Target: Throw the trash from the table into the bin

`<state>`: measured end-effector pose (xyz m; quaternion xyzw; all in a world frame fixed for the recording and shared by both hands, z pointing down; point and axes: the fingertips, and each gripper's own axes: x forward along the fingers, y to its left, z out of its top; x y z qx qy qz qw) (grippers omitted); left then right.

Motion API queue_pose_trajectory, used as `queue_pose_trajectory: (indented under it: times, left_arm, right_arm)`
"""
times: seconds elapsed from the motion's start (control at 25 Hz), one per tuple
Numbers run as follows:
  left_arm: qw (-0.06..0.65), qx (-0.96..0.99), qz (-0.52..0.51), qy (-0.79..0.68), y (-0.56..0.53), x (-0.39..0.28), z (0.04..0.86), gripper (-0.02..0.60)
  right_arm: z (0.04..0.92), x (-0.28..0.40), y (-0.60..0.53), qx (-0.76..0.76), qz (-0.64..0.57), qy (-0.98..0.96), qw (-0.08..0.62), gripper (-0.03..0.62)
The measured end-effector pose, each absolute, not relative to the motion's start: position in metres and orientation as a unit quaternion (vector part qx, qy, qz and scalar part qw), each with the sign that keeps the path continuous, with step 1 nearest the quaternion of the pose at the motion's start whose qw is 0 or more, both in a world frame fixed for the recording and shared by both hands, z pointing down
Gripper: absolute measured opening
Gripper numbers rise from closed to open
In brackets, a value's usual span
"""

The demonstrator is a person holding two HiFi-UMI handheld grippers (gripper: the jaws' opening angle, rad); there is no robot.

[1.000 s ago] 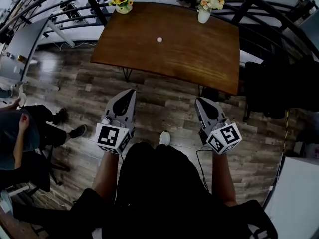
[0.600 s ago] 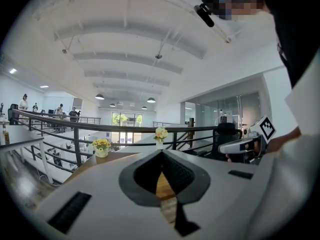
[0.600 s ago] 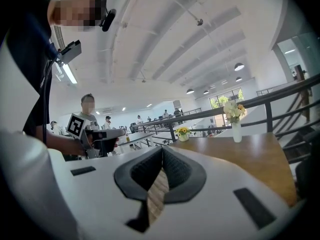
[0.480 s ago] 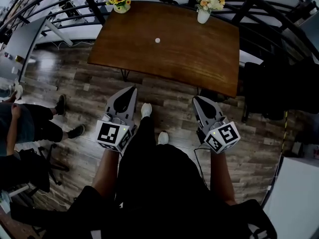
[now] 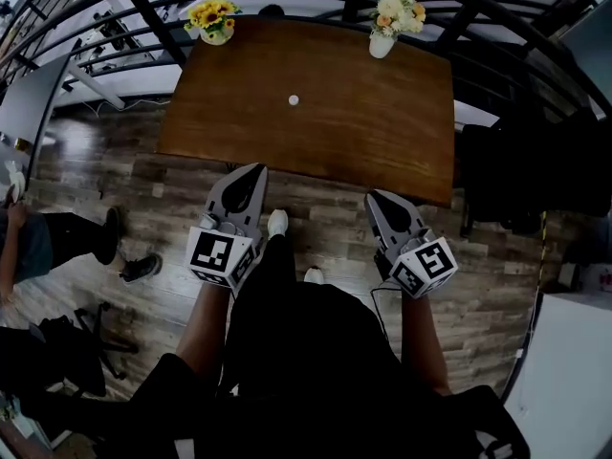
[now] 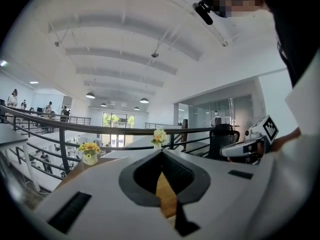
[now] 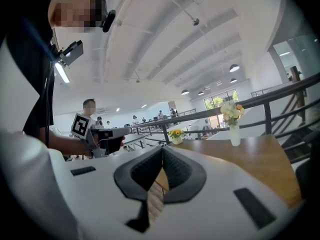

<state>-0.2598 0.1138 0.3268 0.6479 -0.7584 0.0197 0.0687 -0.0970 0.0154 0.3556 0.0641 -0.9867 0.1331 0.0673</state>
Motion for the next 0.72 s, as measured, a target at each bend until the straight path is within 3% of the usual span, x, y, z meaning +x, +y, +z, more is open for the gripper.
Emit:
queue_pose_trajectory:
  times: [0.48,0.72]
  left_arm:
    - [0.083,0.693,0.036,-0.715,0.048,-0.355,0.333,0.009]
    - [0.114,0.715,0.053,-0.688,0.01,-0.394,0.376,0.009]
  right_arm:
    - [0.343,-0.203,-0.03,0.093,0.123,-0.985,0.072,0.012]
    - [0.369,-0.251,-0.053,0.135,0.126,-0.979,0.084,0.012]
